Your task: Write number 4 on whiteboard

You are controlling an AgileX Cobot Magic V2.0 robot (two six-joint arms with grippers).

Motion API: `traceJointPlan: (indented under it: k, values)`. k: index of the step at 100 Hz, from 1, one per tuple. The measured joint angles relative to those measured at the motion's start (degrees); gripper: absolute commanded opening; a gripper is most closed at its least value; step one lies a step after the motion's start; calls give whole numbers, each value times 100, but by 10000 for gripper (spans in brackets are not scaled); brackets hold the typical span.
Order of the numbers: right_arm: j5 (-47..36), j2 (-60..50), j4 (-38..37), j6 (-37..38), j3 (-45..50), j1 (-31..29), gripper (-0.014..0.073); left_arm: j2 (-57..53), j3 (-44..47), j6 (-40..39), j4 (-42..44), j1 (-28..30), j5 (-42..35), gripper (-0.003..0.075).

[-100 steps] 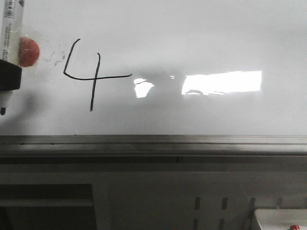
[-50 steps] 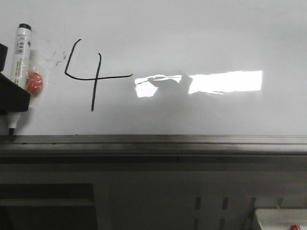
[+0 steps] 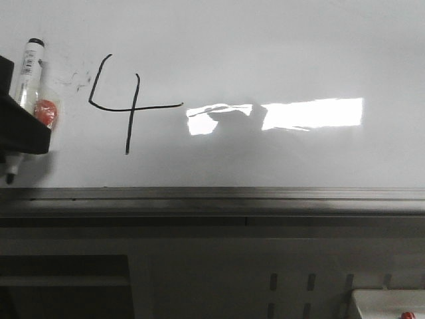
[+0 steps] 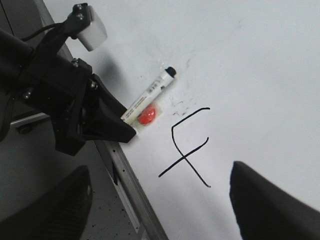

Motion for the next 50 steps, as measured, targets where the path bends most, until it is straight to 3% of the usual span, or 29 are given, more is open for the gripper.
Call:
traceJointPlan:
  k: [8, 15, 22, 29, 36, 46, 50]
  values:
    - [43, 0, 0, 23, 0, 0, 456, -126, 0, 0, 0, 0, 24, 400]
    - [69, -11, 0, 26, 0, -10, 360, -332, 0, 0, 0, 0, 27, 400]
    - [93, -88, -10, 36, 0, -53, 173, -630, 0, 0, 24, 0, 38, 399]
    - [116, -241, -23, 36, 0, -78, -70, -1035, 0, 0, 99, 0, 68, 368]
    - [101, -481, -83, 36, 78, -117, -62, -1526, 0, 0, 208, 0, 123, 259]
    - [-72, -949, -111, 36, 357, -117, -62, -2335, 0, 0, 374, 0, 216, -20]
    - [-212, -1235, -120, 36, 550, -117, -62, -2617, 0, 0, 451, 0, 267, -16]
